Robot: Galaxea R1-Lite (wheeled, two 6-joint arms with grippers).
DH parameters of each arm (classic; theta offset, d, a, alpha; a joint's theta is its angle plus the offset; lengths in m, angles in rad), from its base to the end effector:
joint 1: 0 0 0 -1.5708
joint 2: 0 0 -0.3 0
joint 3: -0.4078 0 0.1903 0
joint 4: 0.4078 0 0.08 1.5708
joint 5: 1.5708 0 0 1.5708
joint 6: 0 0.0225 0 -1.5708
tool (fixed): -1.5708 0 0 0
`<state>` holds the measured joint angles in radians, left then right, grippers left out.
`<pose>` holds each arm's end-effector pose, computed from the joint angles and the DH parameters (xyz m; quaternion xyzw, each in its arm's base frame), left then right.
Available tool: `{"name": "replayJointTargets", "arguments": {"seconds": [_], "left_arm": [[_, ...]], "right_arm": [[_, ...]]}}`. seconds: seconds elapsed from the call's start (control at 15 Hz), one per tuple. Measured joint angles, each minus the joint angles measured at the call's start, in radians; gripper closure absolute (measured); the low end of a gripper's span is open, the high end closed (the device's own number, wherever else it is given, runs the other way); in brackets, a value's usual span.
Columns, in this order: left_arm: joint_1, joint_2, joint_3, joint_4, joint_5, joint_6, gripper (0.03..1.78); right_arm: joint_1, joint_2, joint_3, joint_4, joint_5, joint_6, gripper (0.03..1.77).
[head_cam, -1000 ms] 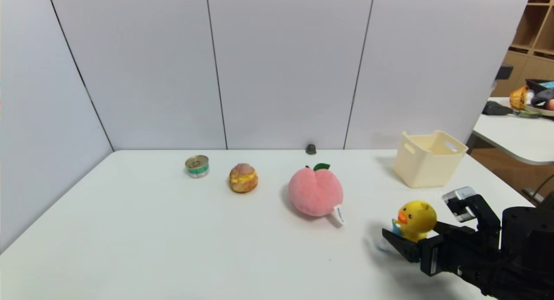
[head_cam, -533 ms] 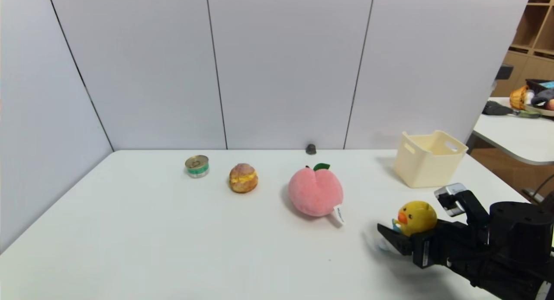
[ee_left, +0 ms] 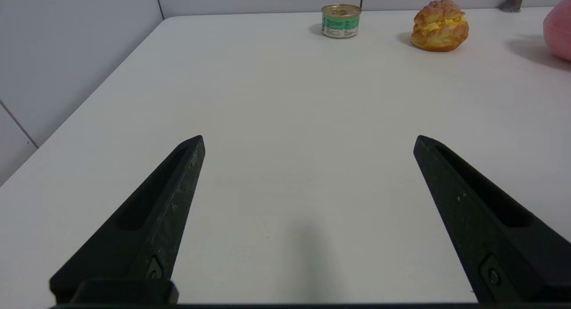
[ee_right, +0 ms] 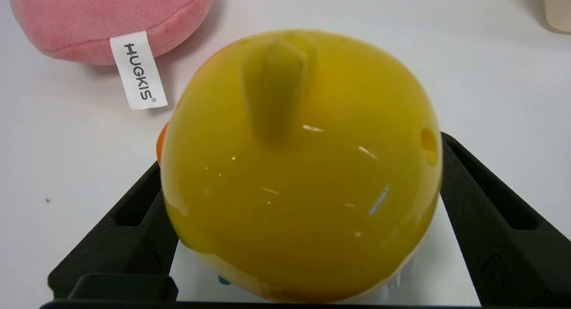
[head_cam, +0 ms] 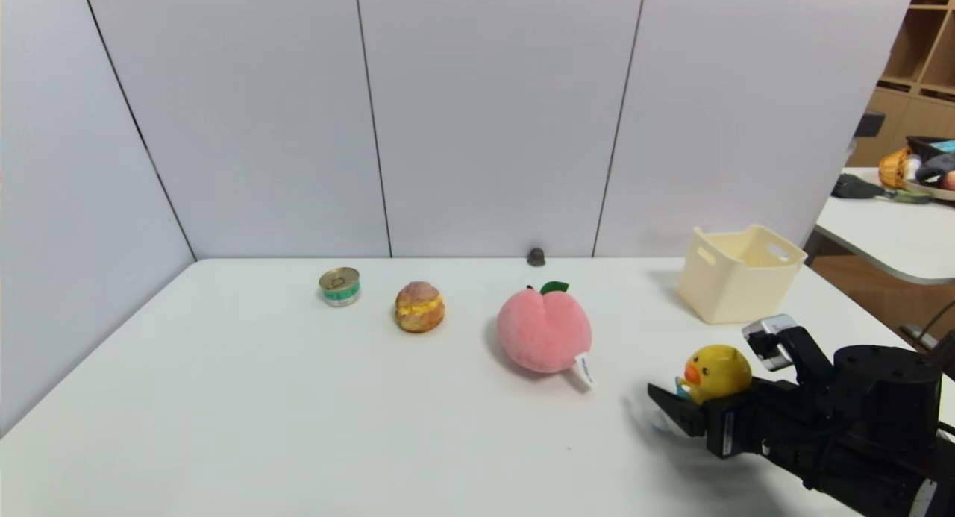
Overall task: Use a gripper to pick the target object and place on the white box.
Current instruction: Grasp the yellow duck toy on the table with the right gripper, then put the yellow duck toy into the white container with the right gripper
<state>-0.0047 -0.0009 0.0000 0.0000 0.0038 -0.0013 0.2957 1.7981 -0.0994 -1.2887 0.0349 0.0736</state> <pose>-0.0229 0.0002 0.0755 -0.0007 -0.0004 -0.0005 1.0000 0.2046 0.0632 0.0685 0.0091 0.2076 0.1536 0.9660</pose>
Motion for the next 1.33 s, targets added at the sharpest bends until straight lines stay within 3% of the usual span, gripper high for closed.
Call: {"name": "replayJointTargets", "arguments": {"seconds": [0.13,0.4,0.6,1.2,1.33], "left_arm": [[0.0,0.0,0.0,0.0,0.0,0.0,0.12],[0.0,0.0,0.0,0.0,0.0,0.0,0.12],[0.0,0.0,0.0,0.0,0.0,0.0,0.12],[0.0,0.0,0.0,0.0,0.0,0.0,0.12],[0.0,0.0,0.0,0.0,0.0,0.0,0.12]], "right_arm": [[0.0,0.004,-0.008,-0.01,0.0,0.001,0.1],[0.0,0.01,-0.011,-0.014,0.0,0.001,0.71],[0.0,0.01,-0.012,-0.019,0.0,0.001,0.98],[-0.005,-0.017,-0.026,-0.005,0.001,0.002,1.03],[-0.022,-0.041,-0.057,0.004,0.003,0.004,1.43]]}}
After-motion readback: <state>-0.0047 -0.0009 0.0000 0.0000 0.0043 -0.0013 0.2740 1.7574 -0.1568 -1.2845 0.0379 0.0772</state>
